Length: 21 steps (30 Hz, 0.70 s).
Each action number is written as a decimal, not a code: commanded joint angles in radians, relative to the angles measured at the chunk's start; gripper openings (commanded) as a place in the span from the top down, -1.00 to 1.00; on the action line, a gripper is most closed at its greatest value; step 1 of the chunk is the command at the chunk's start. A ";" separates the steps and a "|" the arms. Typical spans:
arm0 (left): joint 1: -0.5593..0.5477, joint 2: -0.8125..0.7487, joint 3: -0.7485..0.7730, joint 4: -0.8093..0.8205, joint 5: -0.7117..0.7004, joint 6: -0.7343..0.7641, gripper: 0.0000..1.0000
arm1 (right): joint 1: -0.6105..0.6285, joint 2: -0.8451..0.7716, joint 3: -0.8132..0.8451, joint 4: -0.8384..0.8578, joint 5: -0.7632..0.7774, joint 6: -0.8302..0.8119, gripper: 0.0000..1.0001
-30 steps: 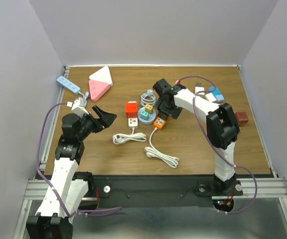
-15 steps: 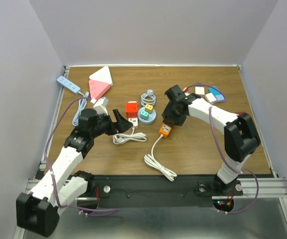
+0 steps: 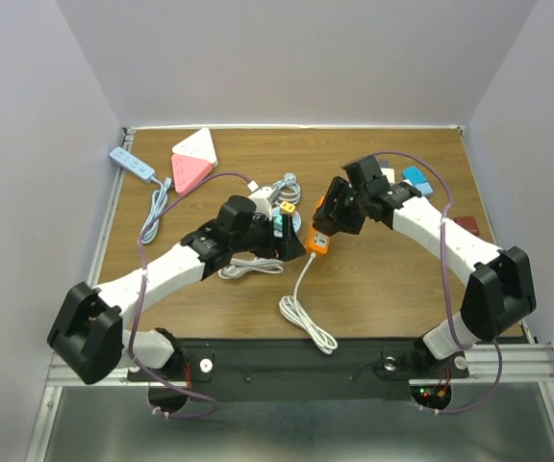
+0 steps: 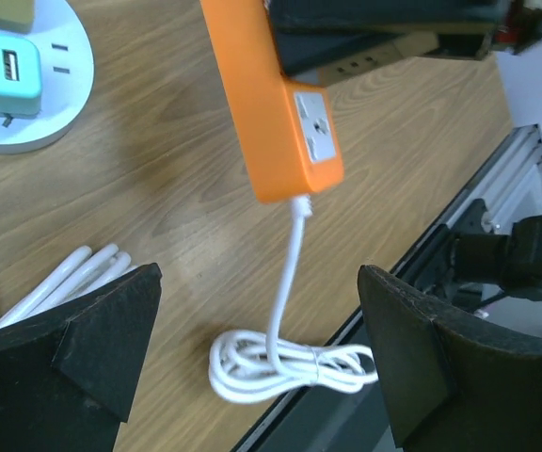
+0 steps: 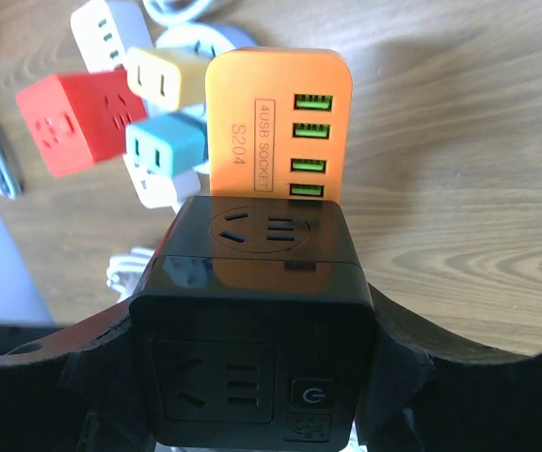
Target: Pull the plug off the socket
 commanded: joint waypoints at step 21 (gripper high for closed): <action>-0.061 0.265 0.090 0.275 -0.064 -0.064 -0.53 | 0.001 -0.027 -0.050 0.198 -0.188 0.023 0.99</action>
